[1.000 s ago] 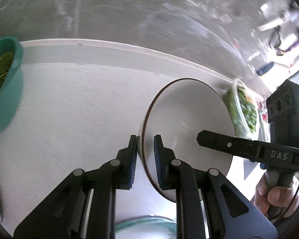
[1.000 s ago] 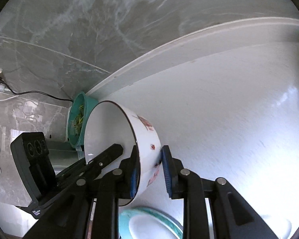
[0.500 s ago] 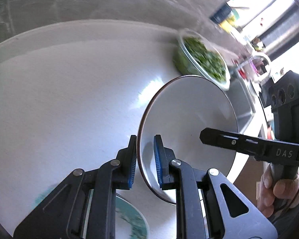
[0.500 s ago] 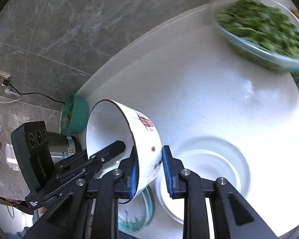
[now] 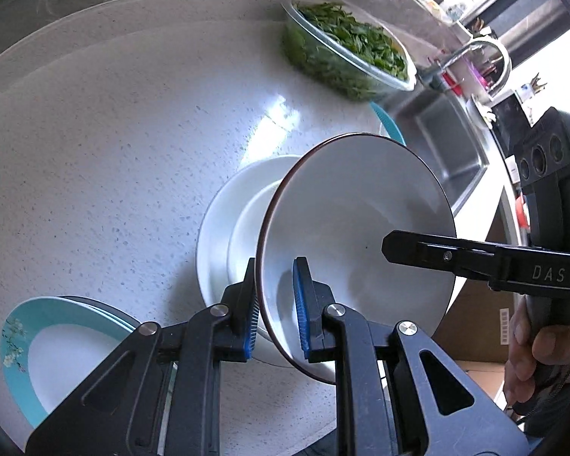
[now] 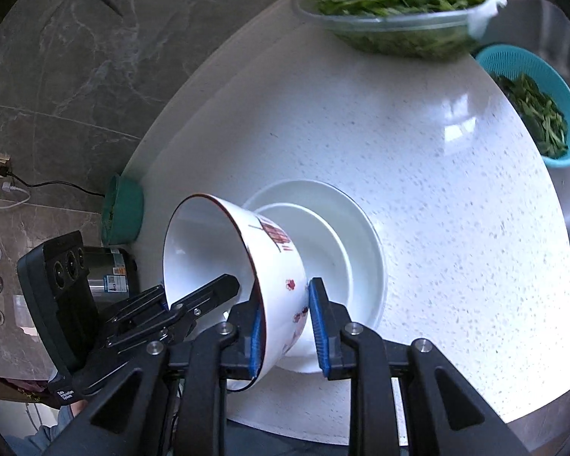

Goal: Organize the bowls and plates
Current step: 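Lift the red-floral bowl and lower it into the nested white bowls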

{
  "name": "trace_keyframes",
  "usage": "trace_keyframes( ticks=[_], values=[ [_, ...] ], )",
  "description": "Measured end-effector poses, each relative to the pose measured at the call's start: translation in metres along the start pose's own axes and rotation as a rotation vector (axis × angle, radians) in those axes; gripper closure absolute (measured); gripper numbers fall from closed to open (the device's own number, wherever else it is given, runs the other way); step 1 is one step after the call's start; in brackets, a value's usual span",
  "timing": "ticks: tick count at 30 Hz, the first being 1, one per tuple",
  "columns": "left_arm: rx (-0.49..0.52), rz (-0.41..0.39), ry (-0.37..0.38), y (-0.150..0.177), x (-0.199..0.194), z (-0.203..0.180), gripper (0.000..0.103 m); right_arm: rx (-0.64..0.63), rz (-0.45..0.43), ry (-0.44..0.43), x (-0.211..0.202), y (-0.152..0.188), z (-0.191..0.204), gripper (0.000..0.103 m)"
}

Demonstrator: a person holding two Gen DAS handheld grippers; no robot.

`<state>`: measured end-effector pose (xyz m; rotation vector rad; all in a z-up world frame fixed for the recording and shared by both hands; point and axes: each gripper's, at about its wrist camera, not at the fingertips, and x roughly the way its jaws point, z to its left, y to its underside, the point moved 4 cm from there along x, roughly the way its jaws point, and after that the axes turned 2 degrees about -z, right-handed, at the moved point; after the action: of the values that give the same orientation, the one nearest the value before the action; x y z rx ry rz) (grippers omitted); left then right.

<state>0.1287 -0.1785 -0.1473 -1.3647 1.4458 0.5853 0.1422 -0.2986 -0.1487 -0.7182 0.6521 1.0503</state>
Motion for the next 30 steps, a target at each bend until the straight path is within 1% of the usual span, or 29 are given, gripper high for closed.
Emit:
trace_keyframes(
  ticks=[5, 9, 12, 17, 20, 24, 30],
  values=[
    [0.032, 0.009, -0.031, 0.005, 0.011, -0.009, 0.088, 0.015, 0.014, -0.002, 0.001, 0.005, -0.017, 0.078],
    [0.041, 0.023, -0.045, 0.008, 0.022, -0.013, 0.088, 0.026, 0.025, -0.002, 0.008, 0.005, -0.022, 0.078],
    [0.039, 0.028, -0.047, 0.011, 0.031, -0.015, 0.088, 0.017, 0.025, 0.009, 0.01, 0.006, -0.02, 0.078],
    [0.04, 0.005, -0.061, 0.01, 0.032, -0.014, 0.088, -0.019, 0.039, 0.046, 0.019, 0.005, -0.01, 0.078],
    [0.027, -0.005, -0.051, 0.01, 0.031, -0.01, 0.088, -0.061, 0.039, 0.09, 0.024, 0.003, -0.003, 0.079],
    [0.027, -0.022, -0.056, 0.011, 0.028, -0.006, 0.088, -0.107, 0.038, 0.128, 0.029, 0.004, 0.003, 0.079],
    [-0.003, -0.051, -0.032, 0.009, 0.024, 0.001, 0.086, -0.13, 0.039, 0.15, 0.034, 0.001, 0.006, 0.081]
  ],
)
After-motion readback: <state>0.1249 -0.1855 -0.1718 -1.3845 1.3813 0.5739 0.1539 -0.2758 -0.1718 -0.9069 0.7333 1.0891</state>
